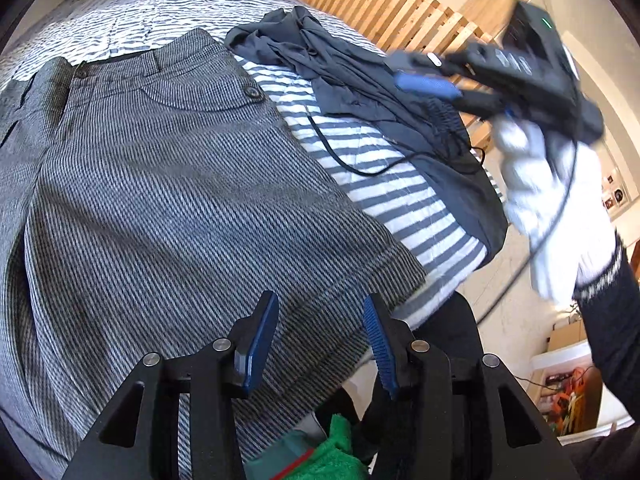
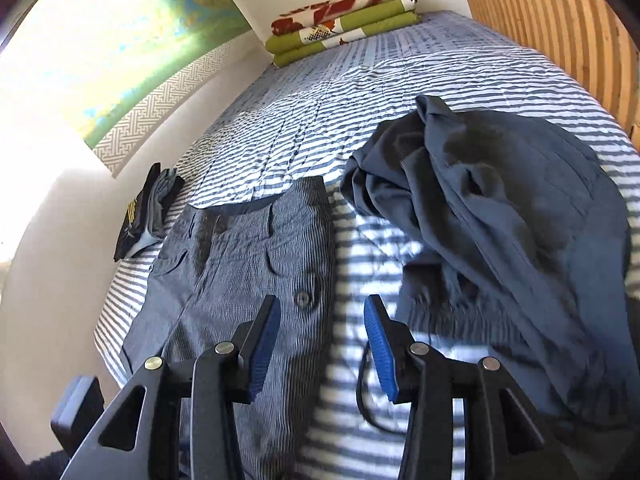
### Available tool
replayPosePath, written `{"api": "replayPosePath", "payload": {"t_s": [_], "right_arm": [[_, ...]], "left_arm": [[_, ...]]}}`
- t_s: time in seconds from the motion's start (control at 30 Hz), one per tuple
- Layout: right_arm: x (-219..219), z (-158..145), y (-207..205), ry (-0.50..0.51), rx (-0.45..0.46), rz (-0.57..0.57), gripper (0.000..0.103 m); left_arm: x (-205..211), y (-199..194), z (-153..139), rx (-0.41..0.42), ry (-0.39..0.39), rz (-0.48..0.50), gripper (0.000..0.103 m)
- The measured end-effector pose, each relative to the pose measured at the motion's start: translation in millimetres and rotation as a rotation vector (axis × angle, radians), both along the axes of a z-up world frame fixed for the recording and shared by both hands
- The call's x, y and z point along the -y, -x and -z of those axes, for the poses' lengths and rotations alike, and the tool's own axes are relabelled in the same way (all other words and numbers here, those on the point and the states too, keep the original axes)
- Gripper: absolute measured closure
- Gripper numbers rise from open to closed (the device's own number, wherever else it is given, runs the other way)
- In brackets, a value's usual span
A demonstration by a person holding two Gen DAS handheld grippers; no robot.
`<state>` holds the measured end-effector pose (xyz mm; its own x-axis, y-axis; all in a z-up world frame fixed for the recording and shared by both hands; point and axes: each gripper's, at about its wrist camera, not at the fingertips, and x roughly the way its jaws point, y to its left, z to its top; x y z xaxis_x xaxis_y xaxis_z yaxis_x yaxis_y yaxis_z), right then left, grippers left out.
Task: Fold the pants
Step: 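Grasp the shorts' leg hem with the left gripper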
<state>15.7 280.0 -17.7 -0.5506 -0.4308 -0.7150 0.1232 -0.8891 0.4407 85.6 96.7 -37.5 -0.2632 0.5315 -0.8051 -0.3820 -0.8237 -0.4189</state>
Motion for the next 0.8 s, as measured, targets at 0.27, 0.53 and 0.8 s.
{"api": "replayPosePath", "payload": {"t_s": [0.27, 0.53, 0.8], "right_arm": [[7, 23, -97, -0.044, -0.029, -0.043, 0.063], [20, 53, -111, 0.030, 0.148, -0.081, 0.063], [31, 76, -113, 0.192, 0.279, -0.122, 0.089]], "left_arm": [[46, -37, -26, -0.024, 0.031, -0.093, 0.055], [-8, -58, -19, -0.144, 0.184, 0.055, 0.043], [-71, -53, 8, -0.291, 0.309, 0.187, 0.037]]}}
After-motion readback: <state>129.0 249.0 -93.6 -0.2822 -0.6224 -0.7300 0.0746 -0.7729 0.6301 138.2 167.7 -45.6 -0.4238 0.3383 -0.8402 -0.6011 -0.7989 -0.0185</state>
